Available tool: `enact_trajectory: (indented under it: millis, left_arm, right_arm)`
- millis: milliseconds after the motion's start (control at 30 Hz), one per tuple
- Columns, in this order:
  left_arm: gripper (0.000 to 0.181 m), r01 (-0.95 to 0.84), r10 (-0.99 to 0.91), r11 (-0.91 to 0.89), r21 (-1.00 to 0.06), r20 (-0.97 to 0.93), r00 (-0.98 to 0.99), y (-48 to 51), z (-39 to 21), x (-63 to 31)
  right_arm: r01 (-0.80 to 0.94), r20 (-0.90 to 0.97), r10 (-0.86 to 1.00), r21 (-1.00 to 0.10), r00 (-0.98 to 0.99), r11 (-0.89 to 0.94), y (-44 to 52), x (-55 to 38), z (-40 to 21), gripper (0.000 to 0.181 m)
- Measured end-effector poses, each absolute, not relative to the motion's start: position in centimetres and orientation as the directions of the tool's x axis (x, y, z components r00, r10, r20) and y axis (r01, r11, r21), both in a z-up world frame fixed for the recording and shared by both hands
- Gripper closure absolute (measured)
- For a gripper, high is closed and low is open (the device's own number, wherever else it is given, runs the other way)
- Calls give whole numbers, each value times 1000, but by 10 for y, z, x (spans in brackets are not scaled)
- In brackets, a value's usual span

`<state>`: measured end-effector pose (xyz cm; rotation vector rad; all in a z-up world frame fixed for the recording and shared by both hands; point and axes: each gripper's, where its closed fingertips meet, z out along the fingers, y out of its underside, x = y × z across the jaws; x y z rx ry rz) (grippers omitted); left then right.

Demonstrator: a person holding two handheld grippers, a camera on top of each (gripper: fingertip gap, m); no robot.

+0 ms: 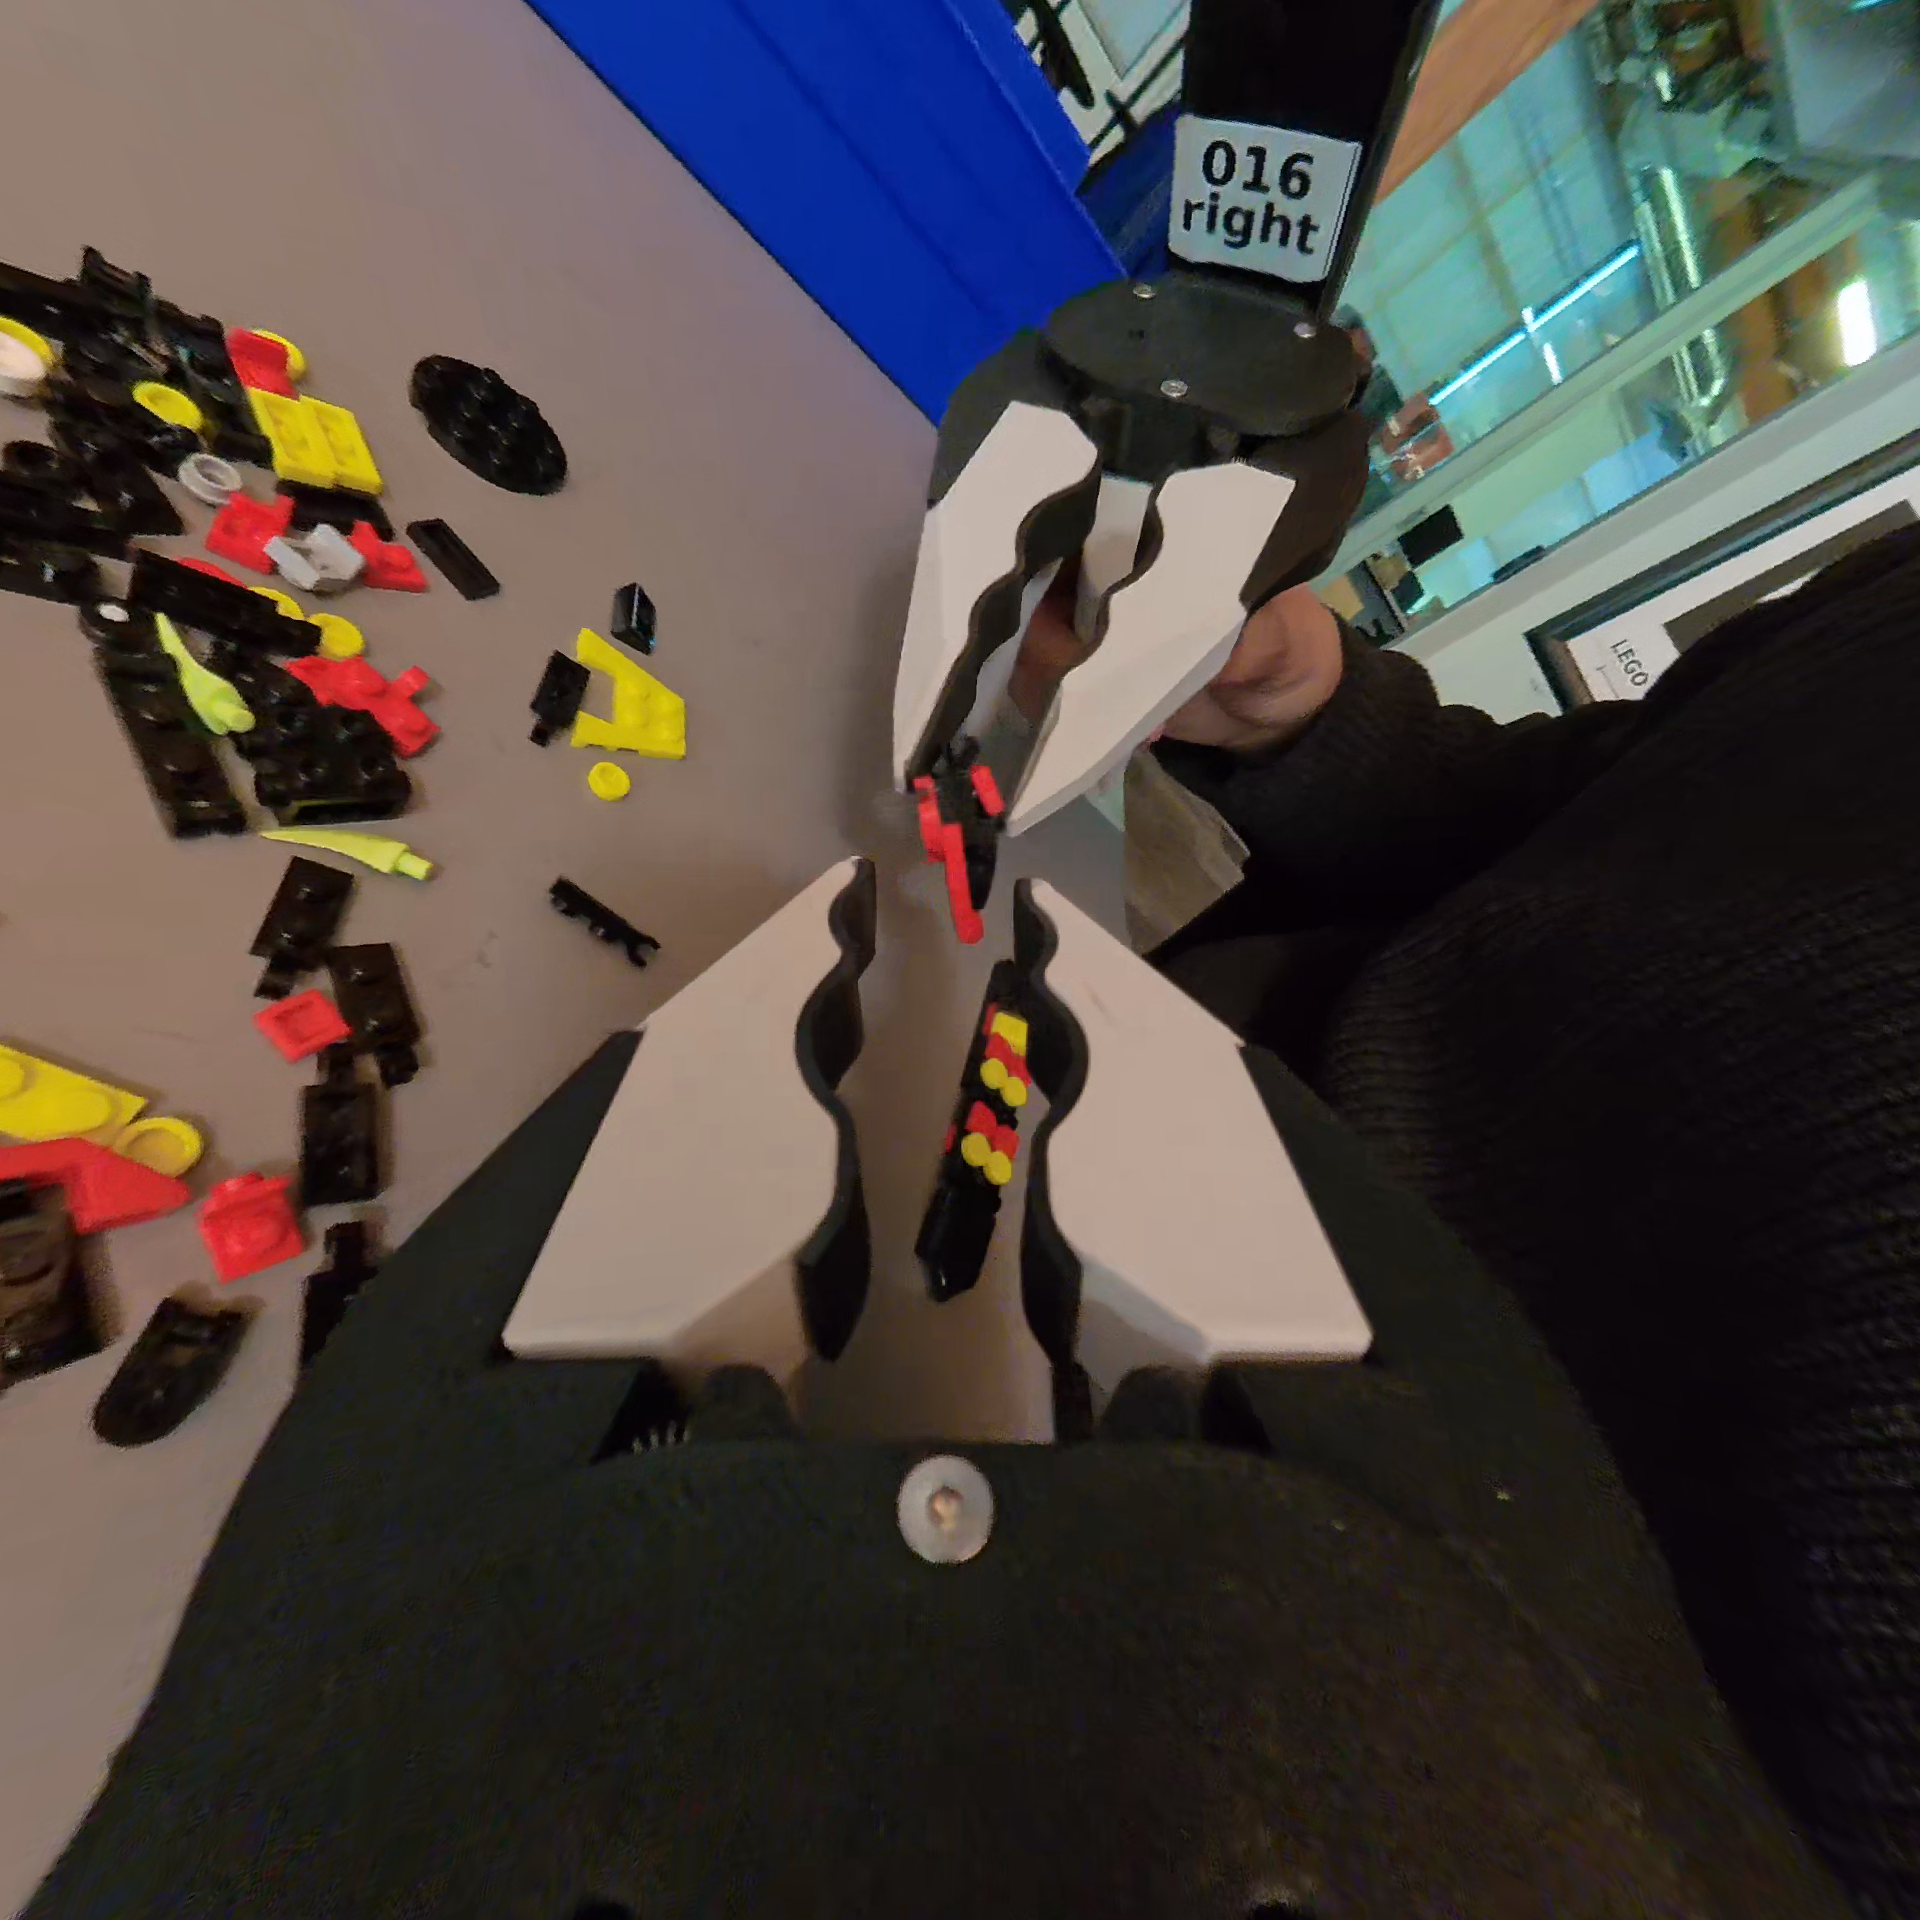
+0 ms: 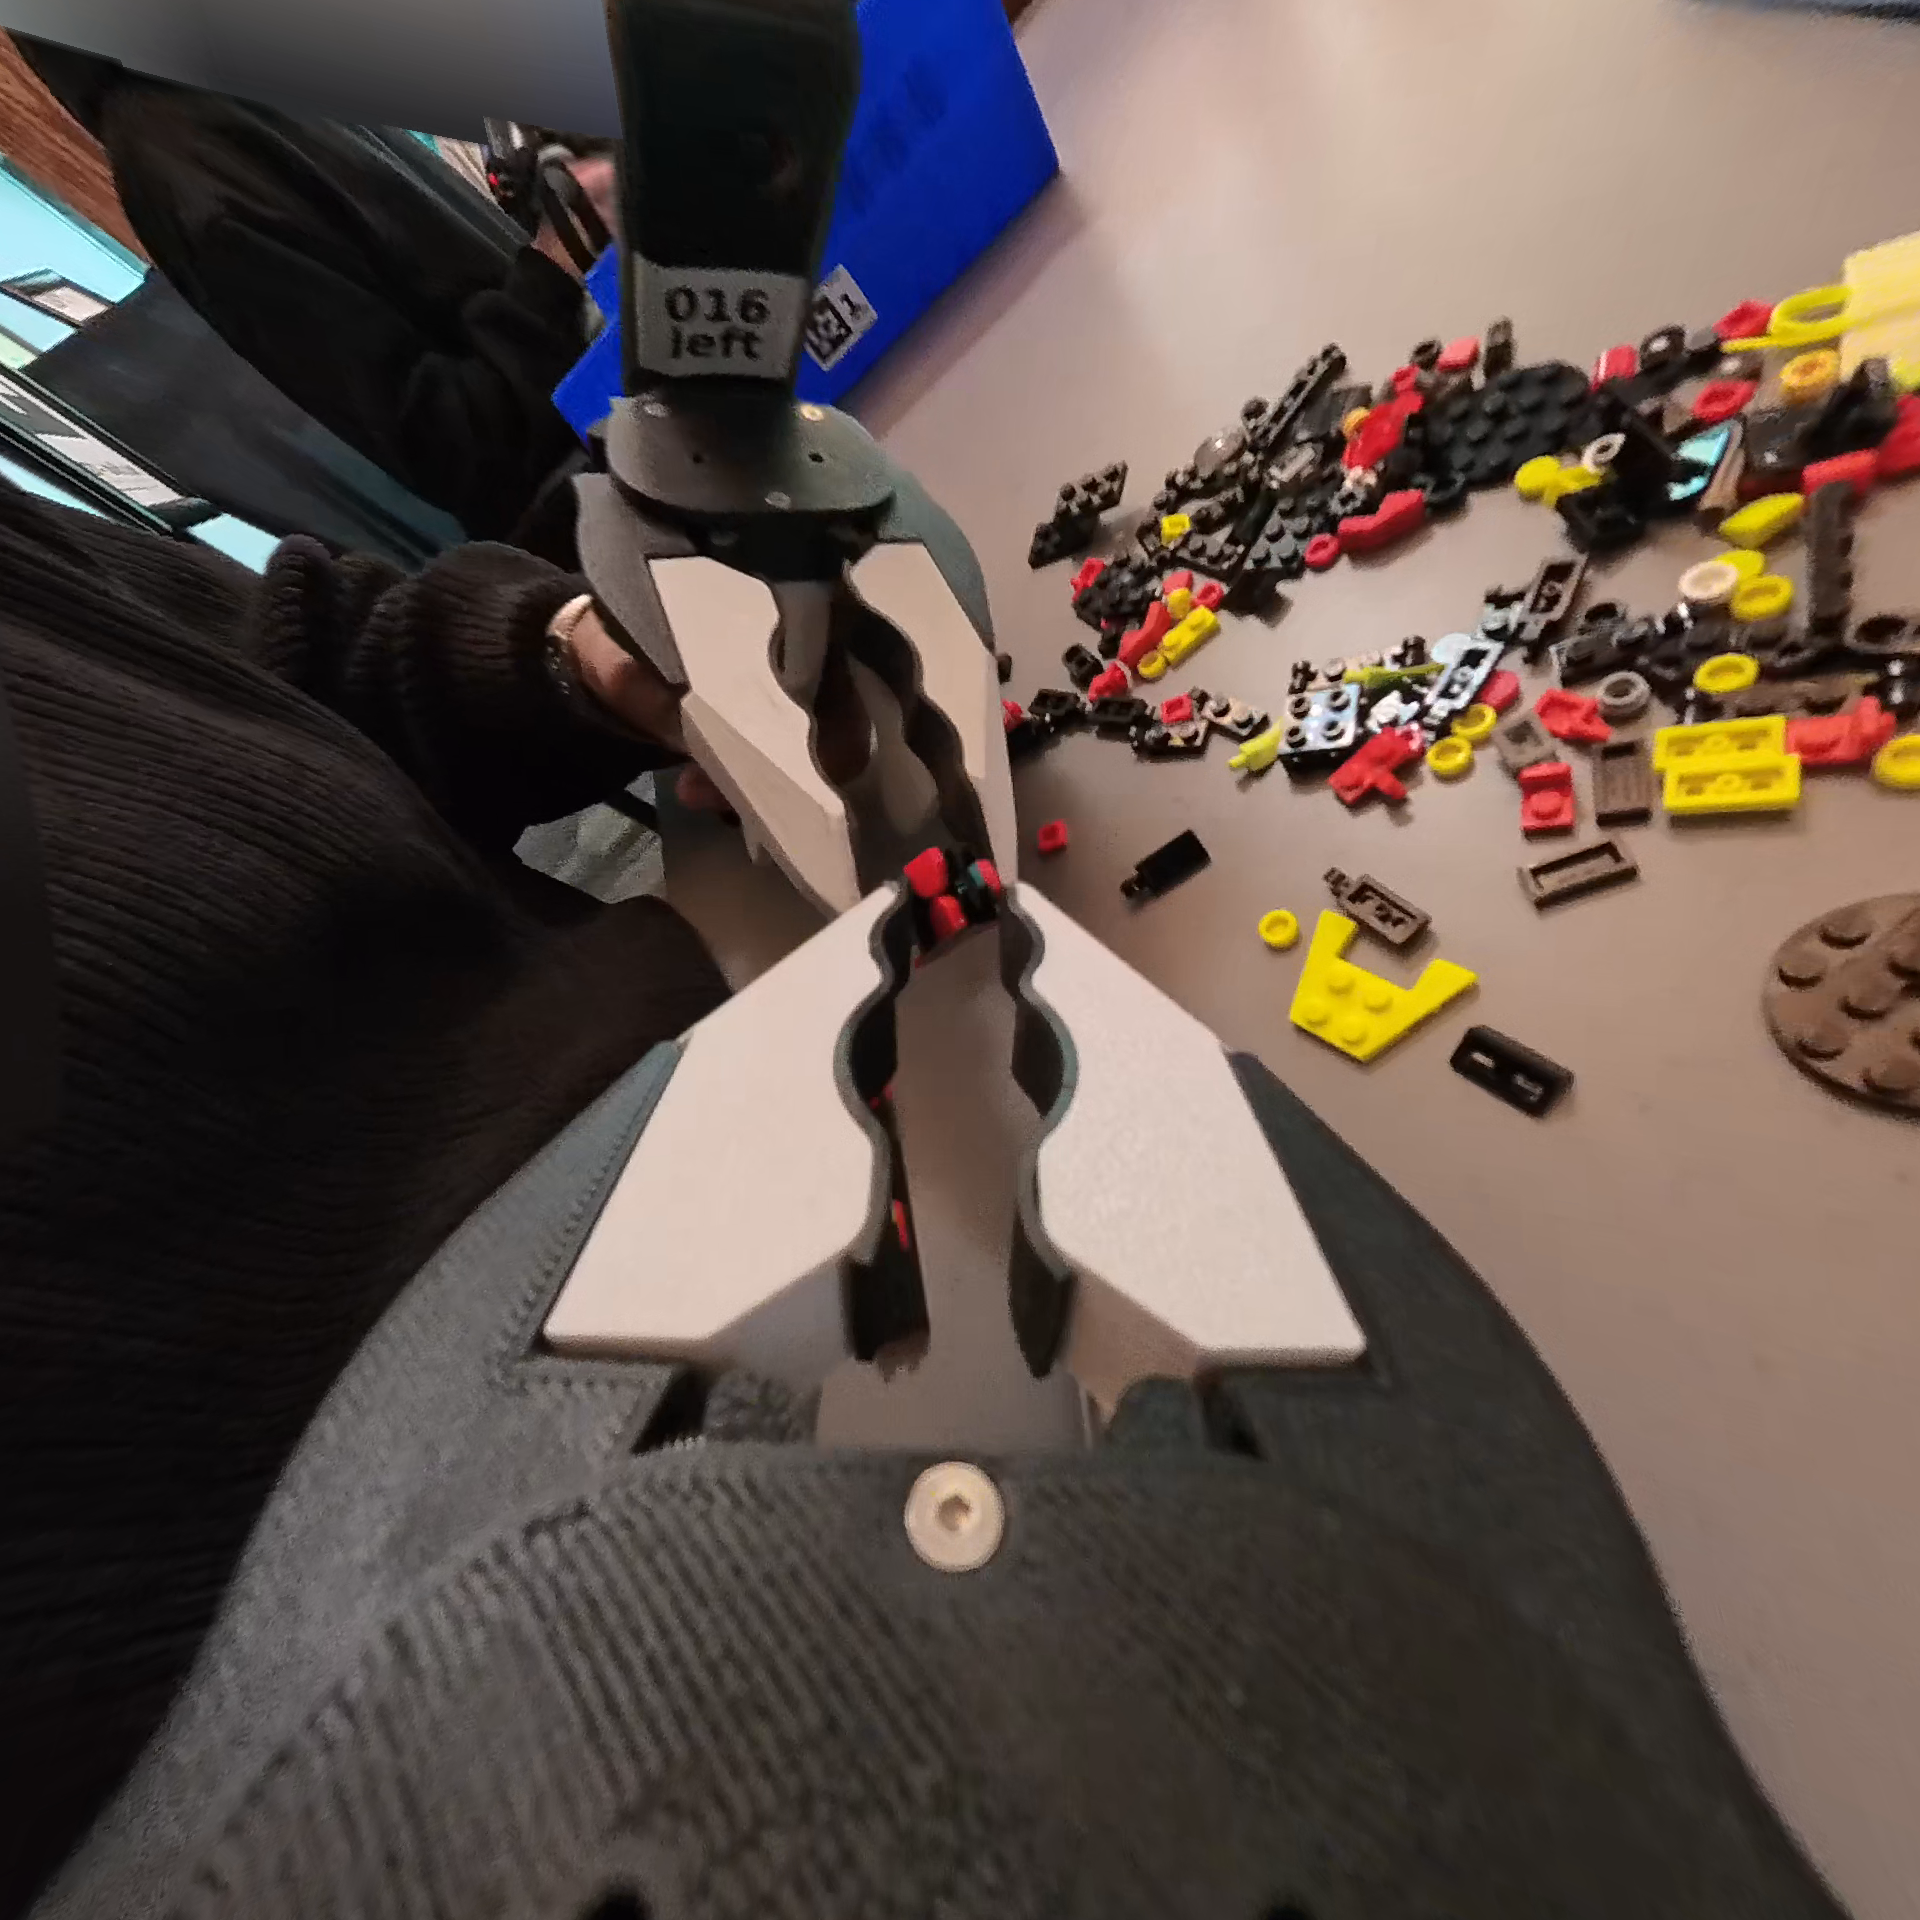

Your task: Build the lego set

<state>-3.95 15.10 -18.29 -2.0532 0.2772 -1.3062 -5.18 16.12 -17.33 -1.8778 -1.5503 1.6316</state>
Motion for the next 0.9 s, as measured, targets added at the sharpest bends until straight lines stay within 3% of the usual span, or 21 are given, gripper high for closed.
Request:
enact_trajectory:
  millis: [300,433,600,900]
  left_arm:
    - [172,170,-572,-689,-705,673,470,150,-171,-39]
    - [172,199,-611,-649,-734,659,439,149,-158,-38]
    - [172,261,-648,-611,-747,662,376,147,-139,-36]
    - [172,258,-658,-606,-752,657,368,145,-134,-32]
  right_arm:
    - [499,-624,750,-732,-217,-464,158,-54,-159,165]
    - [425,-669,693,-728,-270,-538,161,-55,-139,151]
    - [316,-702,623,-712,-345,-627,165,-53,-114,159]
    - [383,-734,577,-680,-359,-626,152,-53,-120,164]
